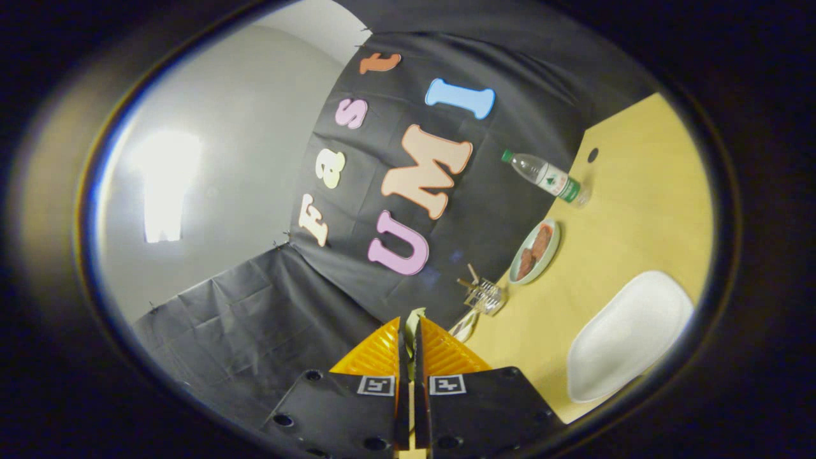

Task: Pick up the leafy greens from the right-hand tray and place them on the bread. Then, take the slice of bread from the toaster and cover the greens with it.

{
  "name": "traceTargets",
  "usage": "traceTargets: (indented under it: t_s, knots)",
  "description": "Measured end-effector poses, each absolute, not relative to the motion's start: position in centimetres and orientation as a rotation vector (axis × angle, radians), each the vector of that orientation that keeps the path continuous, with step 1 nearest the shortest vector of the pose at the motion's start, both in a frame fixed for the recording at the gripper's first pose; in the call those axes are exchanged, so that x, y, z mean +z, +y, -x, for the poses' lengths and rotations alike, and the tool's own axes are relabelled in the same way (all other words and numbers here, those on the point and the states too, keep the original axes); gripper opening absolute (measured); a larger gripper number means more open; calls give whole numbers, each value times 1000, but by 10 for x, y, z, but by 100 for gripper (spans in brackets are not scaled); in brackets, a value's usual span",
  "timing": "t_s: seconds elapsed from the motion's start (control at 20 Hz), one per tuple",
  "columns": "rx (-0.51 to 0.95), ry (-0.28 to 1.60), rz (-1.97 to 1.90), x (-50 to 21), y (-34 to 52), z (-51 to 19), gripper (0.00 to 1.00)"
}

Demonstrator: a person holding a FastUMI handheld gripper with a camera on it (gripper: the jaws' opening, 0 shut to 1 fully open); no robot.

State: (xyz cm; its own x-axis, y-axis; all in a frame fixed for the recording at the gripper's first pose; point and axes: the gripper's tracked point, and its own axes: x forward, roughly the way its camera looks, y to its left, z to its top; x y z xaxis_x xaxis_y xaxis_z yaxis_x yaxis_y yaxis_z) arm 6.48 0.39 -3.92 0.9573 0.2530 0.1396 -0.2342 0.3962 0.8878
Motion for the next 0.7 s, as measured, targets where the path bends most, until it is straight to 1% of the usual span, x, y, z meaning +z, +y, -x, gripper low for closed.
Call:
traceTargets:
  t_s: [0.25,0.4,0.7]
  knots:
    - [350,87,-1161,-46,60,-75,6]
    - [343,113,-1178,-56,86,-84,6]
    - [340,248,-1217,-100,149,-100,6]
